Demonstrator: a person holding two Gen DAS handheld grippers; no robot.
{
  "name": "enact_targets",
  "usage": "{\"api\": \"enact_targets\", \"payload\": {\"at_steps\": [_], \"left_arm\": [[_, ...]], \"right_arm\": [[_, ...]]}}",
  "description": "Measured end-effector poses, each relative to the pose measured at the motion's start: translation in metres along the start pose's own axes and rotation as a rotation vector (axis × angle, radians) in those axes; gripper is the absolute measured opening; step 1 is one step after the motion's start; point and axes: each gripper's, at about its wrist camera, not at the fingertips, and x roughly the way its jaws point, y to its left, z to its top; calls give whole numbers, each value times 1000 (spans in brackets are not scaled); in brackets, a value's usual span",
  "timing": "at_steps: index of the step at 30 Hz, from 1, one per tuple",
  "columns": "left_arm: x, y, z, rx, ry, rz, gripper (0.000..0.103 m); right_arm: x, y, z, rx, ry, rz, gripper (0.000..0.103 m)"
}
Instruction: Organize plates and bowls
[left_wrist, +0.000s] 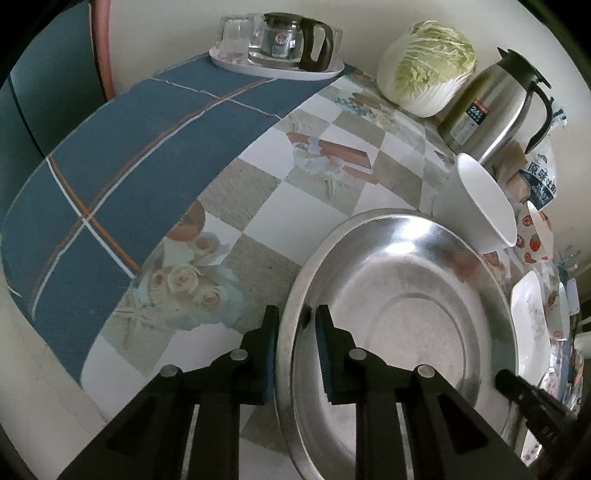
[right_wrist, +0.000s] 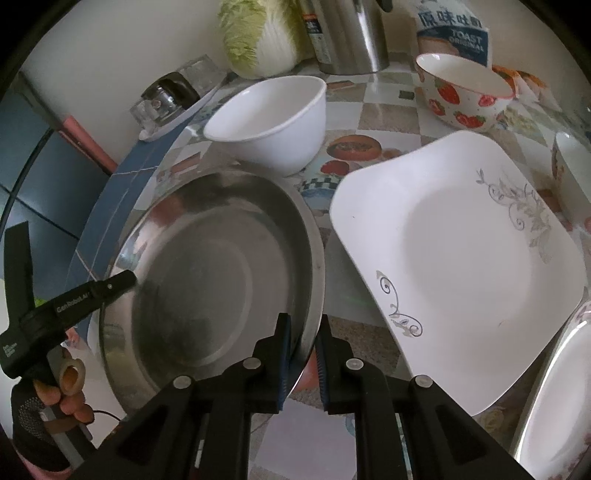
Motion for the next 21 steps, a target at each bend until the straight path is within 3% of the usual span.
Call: {"api": "enact_targets", "payload": {"at_steps": [21], "left_arm": [[-80, -30, 2, 78, -121, 54, 21]], "right_arm": [[-65, 3, 6, -46, -153, 80, 14]]}}
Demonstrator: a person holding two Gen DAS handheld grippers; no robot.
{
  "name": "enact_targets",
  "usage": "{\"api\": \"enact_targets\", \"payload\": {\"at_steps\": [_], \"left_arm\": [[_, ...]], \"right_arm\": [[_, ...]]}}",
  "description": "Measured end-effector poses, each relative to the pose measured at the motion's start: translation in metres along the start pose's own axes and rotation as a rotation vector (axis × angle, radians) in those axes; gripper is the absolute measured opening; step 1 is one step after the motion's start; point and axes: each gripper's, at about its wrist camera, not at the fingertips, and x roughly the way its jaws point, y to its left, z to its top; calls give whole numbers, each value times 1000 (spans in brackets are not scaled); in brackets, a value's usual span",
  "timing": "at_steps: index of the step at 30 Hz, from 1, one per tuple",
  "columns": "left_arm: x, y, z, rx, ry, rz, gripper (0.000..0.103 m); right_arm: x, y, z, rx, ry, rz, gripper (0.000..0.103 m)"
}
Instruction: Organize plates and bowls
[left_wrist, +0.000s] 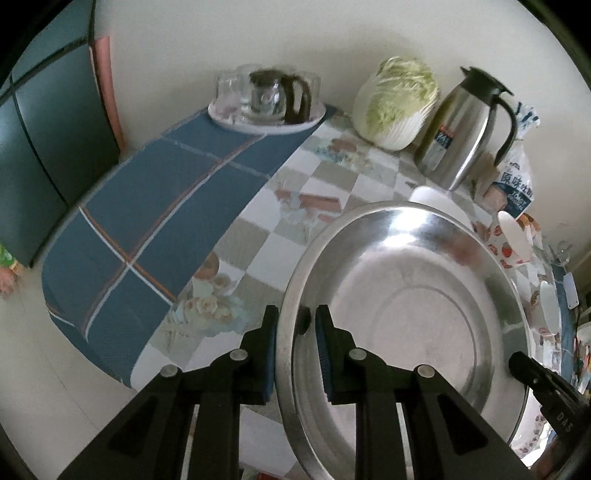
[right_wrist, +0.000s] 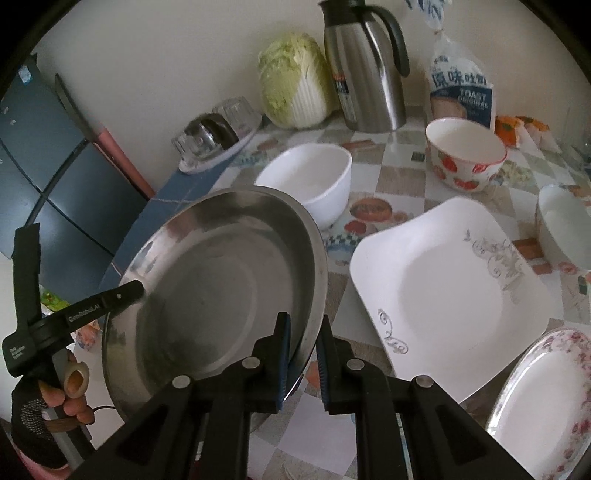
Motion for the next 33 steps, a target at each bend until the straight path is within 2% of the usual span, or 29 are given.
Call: {"api": "enact_targets", "payload": {"at_steps": [11, 21, 29, 33], "left_arm": [[-54, -58, 33, 111, -116, -5, 21], [-67, -114, 45, 176, -152, -51, 21], [-69, -155, 46, 233, -164, -85, 21], [-69, -175, 45, 258, -177, -105, 21]], "right_arm": [[-57, -21, 18, 43, -159, 31, 15], [-110, -54, 29, 87, -311, 32, 15], [-135, -86, 28, 147, -367, 26, 15], [-144, -100, 26, 169, -378, -6, 18]]}}
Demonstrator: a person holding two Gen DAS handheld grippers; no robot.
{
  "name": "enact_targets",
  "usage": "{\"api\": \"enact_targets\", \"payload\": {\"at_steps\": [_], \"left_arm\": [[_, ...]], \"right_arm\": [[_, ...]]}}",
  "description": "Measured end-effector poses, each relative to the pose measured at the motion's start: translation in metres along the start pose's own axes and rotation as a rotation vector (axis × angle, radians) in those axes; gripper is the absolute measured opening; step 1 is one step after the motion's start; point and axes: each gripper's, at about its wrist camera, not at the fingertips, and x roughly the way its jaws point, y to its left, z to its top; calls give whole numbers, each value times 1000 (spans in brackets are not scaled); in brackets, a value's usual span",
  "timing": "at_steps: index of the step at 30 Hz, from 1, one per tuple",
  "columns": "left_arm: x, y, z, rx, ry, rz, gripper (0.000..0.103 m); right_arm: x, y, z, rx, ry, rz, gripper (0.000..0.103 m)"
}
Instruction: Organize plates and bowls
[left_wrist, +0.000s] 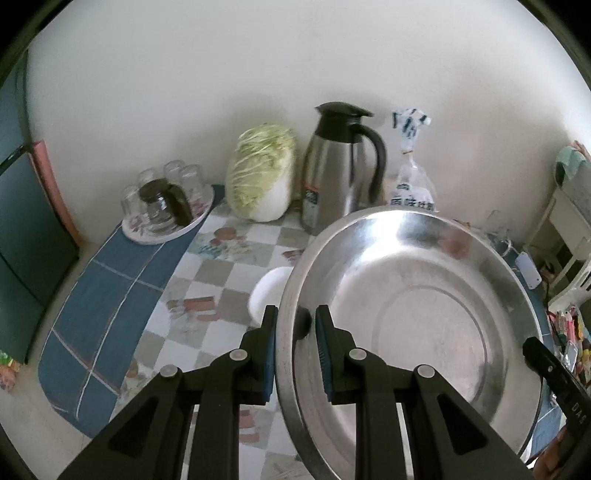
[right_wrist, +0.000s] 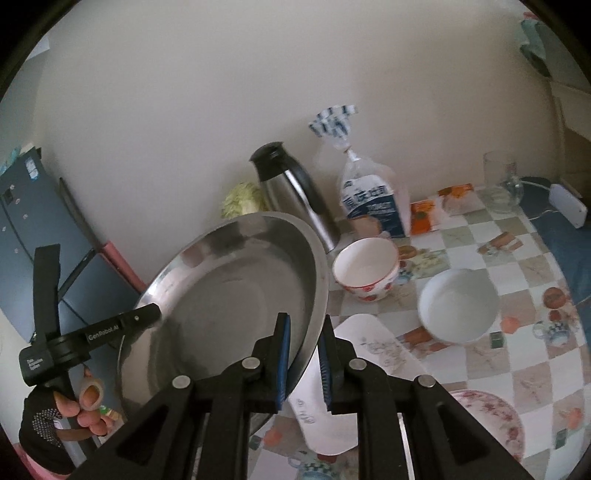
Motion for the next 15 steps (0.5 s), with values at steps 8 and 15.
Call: {"api": "enact_targets", "payload": {"at_steps": [8, 15], "left_arm": [[14, -32, -1, 10, 9, -74, 21], [38, -53, -14, 10, 55, -117, 21]], "right_arm": [[-23, -30, 9, 62, -53, -9, 18], [-26, -54, 11, 90, -41, -70, 18]]}}
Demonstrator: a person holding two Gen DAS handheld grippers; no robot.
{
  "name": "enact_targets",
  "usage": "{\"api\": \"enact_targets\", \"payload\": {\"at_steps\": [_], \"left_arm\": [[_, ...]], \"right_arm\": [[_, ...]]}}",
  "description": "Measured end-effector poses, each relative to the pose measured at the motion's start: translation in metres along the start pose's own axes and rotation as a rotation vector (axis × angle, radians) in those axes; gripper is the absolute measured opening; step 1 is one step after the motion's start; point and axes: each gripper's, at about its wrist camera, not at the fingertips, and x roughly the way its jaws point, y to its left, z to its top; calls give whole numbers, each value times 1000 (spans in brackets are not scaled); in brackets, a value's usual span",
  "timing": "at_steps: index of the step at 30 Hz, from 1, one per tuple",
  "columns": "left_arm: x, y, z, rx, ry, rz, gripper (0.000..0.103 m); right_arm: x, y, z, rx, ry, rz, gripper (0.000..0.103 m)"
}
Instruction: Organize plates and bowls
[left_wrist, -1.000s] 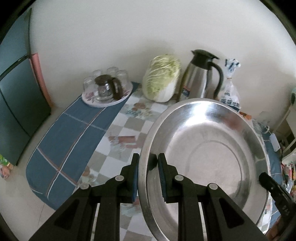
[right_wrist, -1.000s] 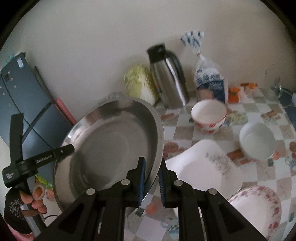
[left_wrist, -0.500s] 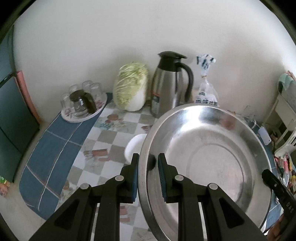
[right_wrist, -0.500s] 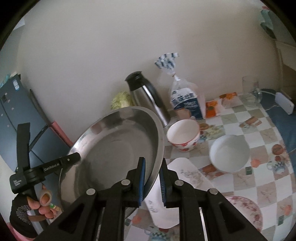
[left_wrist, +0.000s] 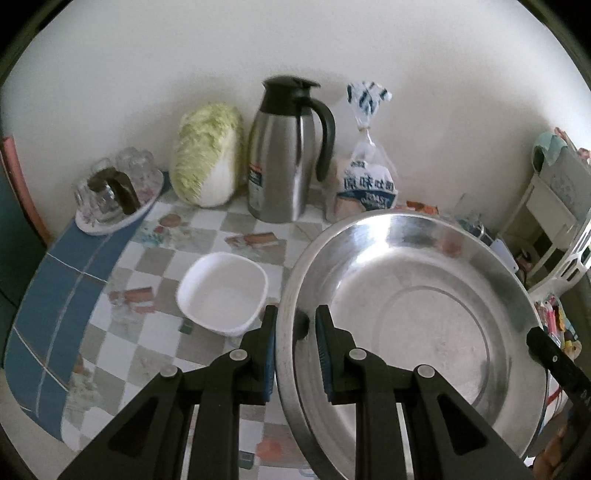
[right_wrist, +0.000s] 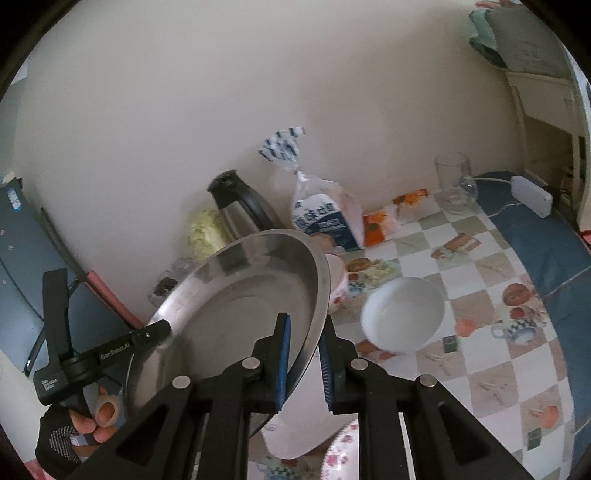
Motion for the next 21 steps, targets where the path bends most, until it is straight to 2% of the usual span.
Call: {"api": "enact_targets", "payload": {"at_steps": [5, 21], "left_arm": [[16, 0, -9, -11, 36, -23, 21], [45, 20, -34, -44, 120, 13, 21]], "right_arm": [[6, -13, -3, 19, 32, -21, 18], [52, -20, -29, 15, 204, -87, 18]]}}
